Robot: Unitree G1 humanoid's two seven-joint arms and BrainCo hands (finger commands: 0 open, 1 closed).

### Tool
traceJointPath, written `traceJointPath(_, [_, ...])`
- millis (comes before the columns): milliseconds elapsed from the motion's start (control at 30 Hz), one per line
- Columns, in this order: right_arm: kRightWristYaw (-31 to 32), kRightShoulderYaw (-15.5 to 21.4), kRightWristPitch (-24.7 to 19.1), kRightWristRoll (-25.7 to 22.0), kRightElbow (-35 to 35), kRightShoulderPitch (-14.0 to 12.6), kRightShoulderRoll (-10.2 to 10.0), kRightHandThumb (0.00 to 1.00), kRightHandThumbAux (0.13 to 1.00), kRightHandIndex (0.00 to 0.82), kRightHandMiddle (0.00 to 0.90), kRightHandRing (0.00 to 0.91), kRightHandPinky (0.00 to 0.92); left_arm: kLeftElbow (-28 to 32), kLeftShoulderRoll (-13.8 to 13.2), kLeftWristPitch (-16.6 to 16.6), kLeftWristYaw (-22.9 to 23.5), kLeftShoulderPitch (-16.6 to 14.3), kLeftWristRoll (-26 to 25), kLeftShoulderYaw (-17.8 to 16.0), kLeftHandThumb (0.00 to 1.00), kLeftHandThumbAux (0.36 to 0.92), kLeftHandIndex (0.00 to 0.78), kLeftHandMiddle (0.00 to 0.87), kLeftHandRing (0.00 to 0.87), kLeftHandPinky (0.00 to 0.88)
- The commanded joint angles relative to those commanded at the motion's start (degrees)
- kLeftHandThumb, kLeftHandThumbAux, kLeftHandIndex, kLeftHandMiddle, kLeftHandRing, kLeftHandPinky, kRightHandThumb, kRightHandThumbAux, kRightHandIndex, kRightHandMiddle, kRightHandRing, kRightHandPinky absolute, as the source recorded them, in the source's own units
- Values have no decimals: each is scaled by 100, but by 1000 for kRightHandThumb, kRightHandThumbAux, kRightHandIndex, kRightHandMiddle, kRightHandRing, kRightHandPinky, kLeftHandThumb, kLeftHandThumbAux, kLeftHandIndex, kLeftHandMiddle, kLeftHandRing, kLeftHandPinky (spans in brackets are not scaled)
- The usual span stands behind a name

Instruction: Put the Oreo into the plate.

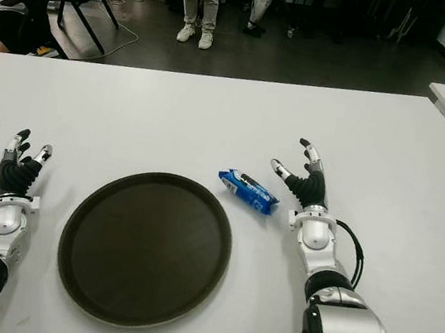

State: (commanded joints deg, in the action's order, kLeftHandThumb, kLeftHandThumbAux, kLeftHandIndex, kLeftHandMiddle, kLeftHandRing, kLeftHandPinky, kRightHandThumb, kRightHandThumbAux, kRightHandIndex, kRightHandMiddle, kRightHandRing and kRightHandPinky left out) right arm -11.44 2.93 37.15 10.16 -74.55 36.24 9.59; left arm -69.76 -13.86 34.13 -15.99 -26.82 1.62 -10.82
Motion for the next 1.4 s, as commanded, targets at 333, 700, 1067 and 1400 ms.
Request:
traceJointPath(333, [-36, -2, 29, 4, 20, -5, 11, 244, 617, 0, 0, 0, 28, -9, 4, -1, 55, 6, -33, -19, 295, 594, 20, 40, 16, 2])
traceJointPath(700, [-264, -85, 190, 112, 131, 75, 27, 228, 616, 0, 0, 0, 35, -17, 22, -43, -22, 8, 1, 4, 290, 578, 25, 44, 12, 0])
traceJointPath(1067, [-314, -182, 516, 161, 273, 55, 60, 278, 696, 0, 0, 0, 25, 19, 33, -13, -17, 8, 12, 21, 288, 593, 26, 39, 5, 0])
traceJointPath(1400, [-429, -251, 697, 199, 369, 64, 68, 260, 708, 0, 15, 5, 34, -8, 28, -51, -14, 9, -7, 15, 290, 584, 28, 42, 14, 0])
